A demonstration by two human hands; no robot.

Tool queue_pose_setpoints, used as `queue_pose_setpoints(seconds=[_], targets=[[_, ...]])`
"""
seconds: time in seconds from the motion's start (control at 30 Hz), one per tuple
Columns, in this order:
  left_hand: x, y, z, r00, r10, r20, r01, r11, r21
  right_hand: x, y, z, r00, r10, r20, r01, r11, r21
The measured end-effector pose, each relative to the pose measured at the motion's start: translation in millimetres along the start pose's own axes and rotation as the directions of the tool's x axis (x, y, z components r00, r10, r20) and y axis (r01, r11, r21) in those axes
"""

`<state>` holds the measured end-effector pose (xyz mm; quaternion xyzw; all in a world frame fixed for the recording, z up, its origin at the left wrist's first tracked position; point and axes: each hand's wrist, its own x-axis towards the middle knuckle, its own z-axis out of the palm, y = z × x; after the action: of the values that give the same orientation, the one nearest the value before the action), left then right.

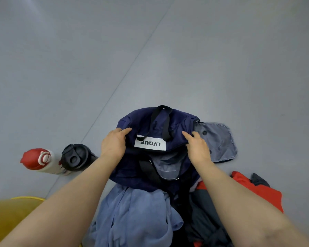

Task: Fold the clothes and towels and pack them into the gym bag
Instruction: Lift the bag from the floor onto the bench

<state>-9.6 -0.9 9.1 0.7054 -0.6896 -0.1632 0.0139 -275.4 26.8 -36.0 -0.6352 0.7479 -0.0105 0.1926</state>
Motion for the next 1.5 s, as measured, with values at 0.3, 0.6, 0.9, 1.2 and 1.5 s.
queue_pose_setpoints(seconds=[0.3, 0.6, 0.9, 1.2, 1.5], targets=[[-33.5, 29.2, -92.1, 0.992, 0.034, -0.124, -0.043, 0.997, -0.068, -34.5, -33.8, -97.8, 0.997, -0.082, -0.007, 0.082, 0.989, 0.123], [-105.6, 45.6, -203.3, 0.978, 0.021, -0.205, -0.036, 0.997, -0.070, -100.0, -77.5, -202.0, 0.955, -0.216, -0.202, 0.229, 0.972, 0.046], [-216.8, 41.1, -298.4, 0.943, -0.057, -0.329, 0.039, 0.997, -0.059, -177.7, -128.0, -283.4, 0.880, -0.372, -0.295, 0.389, 0.921, -0.001], [-338.1, 10.7, -356.2, 0.870, -0.176, -0.461, 0.161, 0.984, -0.071, -264.1, -195.6, -321.1, 0.764, -0.559, -0.323, 0.588, 0.809, -0.010], [-456.6, -36.7, -383.4, 0.752, -0.352, -0.556, 0.339, 0.932, -0.132, -337.3, -272.9, -325.7, 0.600, -0.739, -0.307, 0.770, 0.637, -0.027]])
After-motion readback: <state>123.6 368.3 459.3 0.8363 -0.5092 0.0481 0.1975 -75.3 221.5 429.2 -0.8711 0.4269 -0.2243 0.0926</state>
